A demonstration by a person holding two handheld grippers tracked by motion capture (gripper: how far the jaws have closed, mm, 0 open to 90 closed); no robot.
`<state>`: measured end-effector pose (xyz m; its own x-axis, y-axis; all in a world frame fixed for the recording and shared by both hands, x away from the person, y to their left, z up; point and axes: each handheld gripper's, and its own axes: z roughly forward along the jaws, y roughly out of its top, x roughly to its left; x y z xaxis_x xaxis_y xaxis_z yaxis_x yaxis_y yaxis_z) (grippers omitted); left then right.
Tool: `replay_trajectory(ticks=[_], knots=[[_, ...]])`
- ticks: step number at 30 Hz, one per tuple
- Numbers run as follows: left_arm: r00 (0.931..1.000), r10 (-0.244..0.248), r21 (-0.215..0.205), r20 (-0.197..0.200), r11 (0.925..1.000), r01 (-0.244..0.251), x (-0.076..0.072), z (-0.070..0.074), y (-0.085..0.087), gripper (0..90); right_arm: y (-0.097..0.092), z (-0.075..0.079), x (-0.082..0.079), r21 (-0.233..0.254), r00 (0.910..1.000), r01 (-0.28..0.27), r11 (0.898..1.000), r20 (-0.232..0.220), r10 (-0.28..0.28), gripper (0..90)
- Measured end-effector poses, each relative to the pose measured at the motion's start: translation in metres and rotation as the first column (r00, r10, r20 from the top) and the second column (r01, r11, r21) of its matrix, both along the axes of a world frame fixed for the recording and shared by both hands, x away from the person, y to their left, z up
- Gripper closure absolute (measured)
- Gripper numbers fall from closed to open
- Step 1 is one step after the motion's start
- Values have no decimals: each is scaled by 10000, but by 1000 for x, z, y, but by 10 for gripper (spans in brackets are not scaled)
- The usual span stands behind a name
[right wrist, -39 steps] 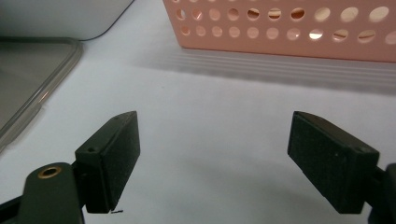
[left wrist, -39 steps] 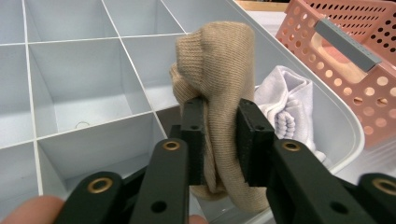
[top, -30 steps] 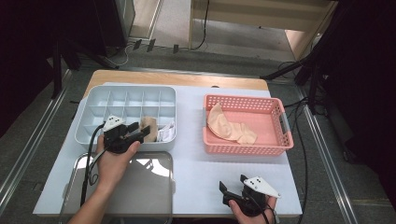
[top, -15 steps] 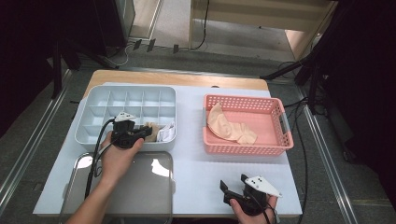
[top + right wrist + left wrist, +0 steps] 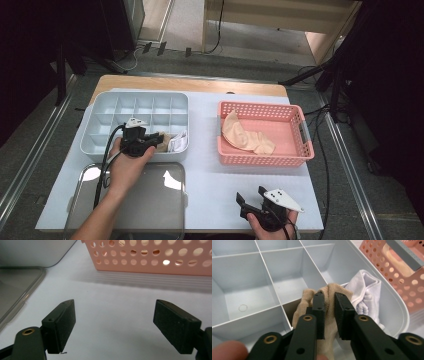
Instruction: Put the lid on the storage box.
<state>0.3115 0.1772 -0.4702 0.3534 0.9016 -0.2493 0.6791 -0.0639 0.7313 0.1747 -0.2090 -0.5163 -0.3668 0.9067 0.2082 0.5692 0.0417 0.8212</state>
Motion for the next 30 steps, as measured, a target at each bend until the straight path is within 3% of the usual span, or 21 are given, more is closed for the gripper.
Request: replay_trajectory(ticks=[7, 11, 14, 15, 16, 19, 21, 22, 25, 27, 30], knots=[[9933, -380, 455, -1088, 9980, 432, 18, -5, -2, 839, 2, 4, -2, 32, 9999, -44, 10000, 101, 44, 185], [9783, -807, 664, -1911, 9933, 949, 25, -5, -4, 841, 2, 4, -2, 35, 9999, -85, 10000, 121, 84, 187], [9731, -903, 636, -2118, 9923, 1059, 27, -5, -4, 840, 2, 4, -2, 56, 10000, -50, 10000, 83, 50, 188], [9640, -1027, 450, -2453, 9921, 1172, 30, -5, -2, 835, 3, 4, -1, 70, 9999, -99, 9999, 131, 98, 189], [9636, -1057, 612, -2455, 9904, 1242, 30, -5, -3, 830, 4, 4, -1, 69, 9999, -93, 9999, 84, 93, 189], [9765, -797, 879, -2005, 9912, 990, 25, -6, -3, 756, 6, 5, 0, 24, 9997, -173, 9998, 167, 172, 189], [9891, -593, 849, -1347, 9938, 711, 18, -4, -2, 680, 5, 8, -1, 47, 9997, -124, 9999, 188, 123, 189], [9922, -528, 816, -1131, 9947, 622, 15, -2, -1, 629, 3, 9, 0, 109, 9997, -79, 9999, 246, 76, 189], [9947, -848, 214, -580, 9960, 862, 5, 4, 3, 553, -2, 13, 1, 166, 9992, -10, 9999, 404, 3, 189], [9974, -717, 449, -36, 9964, 718, -1, 7, 6, 498, -7, 17, 2, 234, 9990, 97, 9997, 427, -107, 190], [9962, -674, -123, 546, 9976, 682, -11, 8, 13, 407, -12, 22, 3, 247, 9981, 132, 9996, 600, -147, 226]])
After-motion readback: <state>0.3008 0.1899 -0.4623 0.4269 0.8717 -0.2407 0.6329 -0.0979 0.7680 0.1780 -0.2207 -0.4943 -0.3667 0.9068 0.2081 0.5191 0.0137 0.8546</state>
